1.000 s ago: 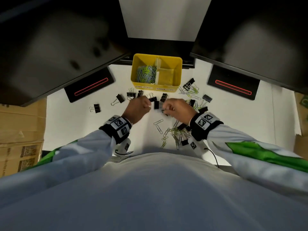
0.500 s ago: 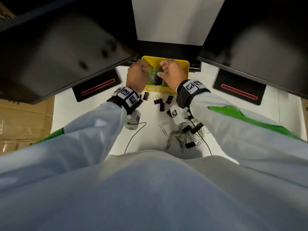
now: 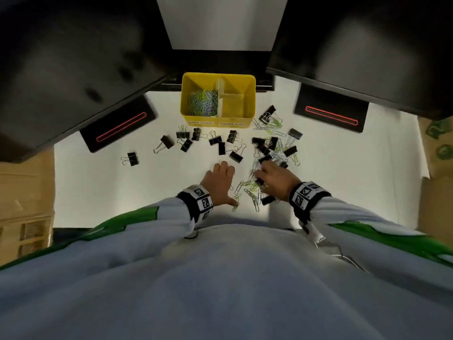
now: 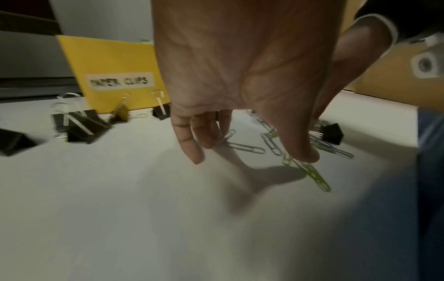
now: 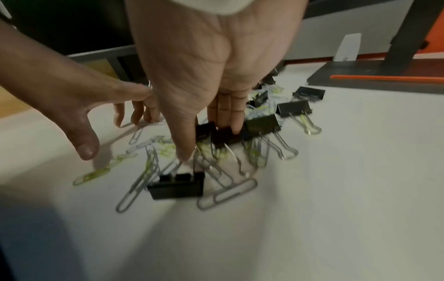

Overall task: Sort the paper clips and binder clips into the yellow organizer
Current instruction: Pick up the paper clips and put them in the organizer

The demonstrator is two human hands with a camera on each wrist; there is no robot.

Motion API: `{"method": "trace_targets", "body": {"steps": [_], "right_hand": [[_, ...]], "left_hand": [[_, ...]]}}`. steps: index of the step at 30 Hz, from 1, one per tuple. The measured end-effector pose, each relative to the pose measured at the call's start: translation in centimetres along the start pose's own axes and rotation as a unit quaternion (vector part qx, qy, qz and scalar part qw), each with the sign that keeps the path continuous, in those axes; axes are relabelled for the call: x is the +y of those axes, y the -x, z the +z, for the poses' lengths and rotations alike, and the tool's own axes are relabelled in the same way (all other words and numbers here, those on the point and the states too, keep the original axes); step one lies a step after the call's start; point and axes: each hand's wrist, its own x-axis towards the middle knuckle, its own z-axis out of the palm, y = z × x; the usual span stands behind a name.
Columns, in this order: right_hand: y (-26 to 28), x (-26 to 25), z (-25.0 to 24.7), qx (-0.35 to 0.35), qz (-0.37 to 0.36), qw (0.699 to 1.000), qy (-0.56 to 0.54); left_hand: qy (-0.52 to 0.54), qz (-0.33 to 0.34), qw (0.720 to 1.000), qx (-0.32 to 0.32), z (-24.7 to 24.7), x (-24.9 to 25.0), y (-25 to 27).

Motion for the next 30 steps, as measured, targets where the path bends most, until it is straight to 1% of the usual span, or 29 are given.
{"method": "trace_targets", "body": {"steps": [3, 6, 8, 11, 13, 15, 17, 18, 20, 22, 24, 25, 27, 28, 30], "right_hand": [[0.3, 0.4, 0.7, 0.018, 0.021, 1.0, -0.009], [0.8, 0.9, 0.5, 0.032, 0.038, 0.998, -0.026], [1.4, 1.6, 0.3, 0.037, 0.052, 0.997, -0.041], [2.5, 3.1, 0.4, 0.047, 0.082, 0.995, -0.038], [3.1, 3.5, 0.3, 0.063, 0.087, 0.994, -0.016], [3.5, 3.0, 0.4, 0.085, 0.062, 0.994, 0.004], [3.6, 2.0, 0.8, 0.108, 0.0, 0.994, 0.005], [3.6, 1.3, 1.2, 0.108, -0.033, 0.994, 0.002], [3.8, 0.1, 2.0, 0.077, -0.073, 0.994, -0.008], [4.1, -0.2, 2.5, 0.031, -0.057, 0.998, -0.005], [4.2, 0.4, 2.9, 0.021, -0.041, 0.999, 0.016], [4.1, 0.9, 3.0, 0.025, -0.037, 0.999, 0.025], [4.0, 2.1, 3.0, 0.037, -0.031, 0.998, 0.031], [4.0, 2.5, 2.7, 0.047, -0.03, 0.998, 0.03], [3.9, 2.7, 2.2, 0.066, -0.032, 0.997, 0.016]], "left_hand": [[-0.025, 0.012, 1.0, -0.007, 0.1, 1.6, -0.5], [0.019, 0.013, 1.0, -0.002, -0.2, 2.2, -1.3], [0.029, 0.017, 0.999, 0.0, -0.5, 2.0, -1.6], [0.013, 0.032, 0.999, 0.022, -1.0, 1.7, -2.1], [-0.002, 0.063, 0.997, 0.041, -1.3, 2.3, -2.4], [-0.015, 0.1, 0.993, 0.053, -1.3, 3.3, -2.8], [-0.048, 0.119, 0.99, 0.052, -1.0, 3.8, -3.0], [-0.065, 0.125, 0.989, 0.05, -0.8, 3.7, -2.9], [-0.086, 0.142, 0.985, 0.051, -0.3, 3.1, -2.5], [-0.089, 0.176, 0.979, 0.056, 0.1, 2.1, -1.8], [-0.09, 0.211, 0.971, 0.062, 0.4, 0.6, -1.1], [-0.091, 0.217, 0.969, 0.069, 0.6, -0.2, -0.7], [-0.079, 0.197, 0.973, 0.094, 0.9, -1.6, 0.0], [-0.069, 0.172, 0.977, 0.101, 0.9, -2.0, 0.2], [-0.04, 0.113, 0.989, 0.093, 0.9, -2.4, 0.9]]}}
